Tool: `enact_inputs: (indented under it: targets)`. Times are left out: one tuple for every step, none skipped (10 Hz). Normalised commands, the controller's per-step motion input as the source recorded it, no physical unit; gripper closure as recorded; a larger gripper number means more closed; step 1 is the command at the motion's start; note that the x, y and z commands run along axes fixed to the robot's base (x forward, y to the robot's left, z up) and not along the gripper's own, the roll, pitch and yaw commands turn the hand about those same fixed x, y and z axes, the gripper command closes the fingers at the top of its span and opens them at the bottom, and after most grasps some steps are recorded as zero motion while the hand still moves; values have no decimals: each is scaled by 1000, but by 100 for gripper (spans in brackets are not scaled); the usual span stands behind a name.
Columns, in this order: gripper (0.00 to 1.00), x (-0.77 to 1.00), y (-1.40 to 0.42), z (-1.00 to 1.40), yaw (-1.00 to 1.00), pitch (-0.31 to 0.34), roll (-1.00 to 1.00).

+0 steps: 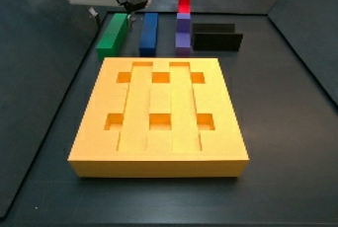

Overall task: Pick up the green object. Move up. Move to above the board. Insert the green object.
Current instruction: Pick up the green object.

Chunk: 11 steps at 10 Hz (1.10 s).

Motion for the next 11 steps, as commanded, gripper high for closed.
enact_inputs:
  targets:
    - [0, 83, 0, -249, 0, 0, 107]
    - [0, 17, 0, -191, 0, 0, 103]
    - [0, 0, 0, 0, 0, 0, 9]
    - [0, 0, 0, 0, 0, 0, 0]
    - [100, 0, 0, 0, 0, 0, 0]
    - [100, 0, 0, 0, 0, 0, 0]
    - [100, 0, 0, 0, 0, 0, 0]
    - [100, 0, 0, 0, 0, 0, 0]
    - [100, 0, 0, 0, 0, 0, 0]
    - [100, 0, 0, 0, 0, 0, 0]
    - [100, 0, 0, 0, 0, 0, 0]
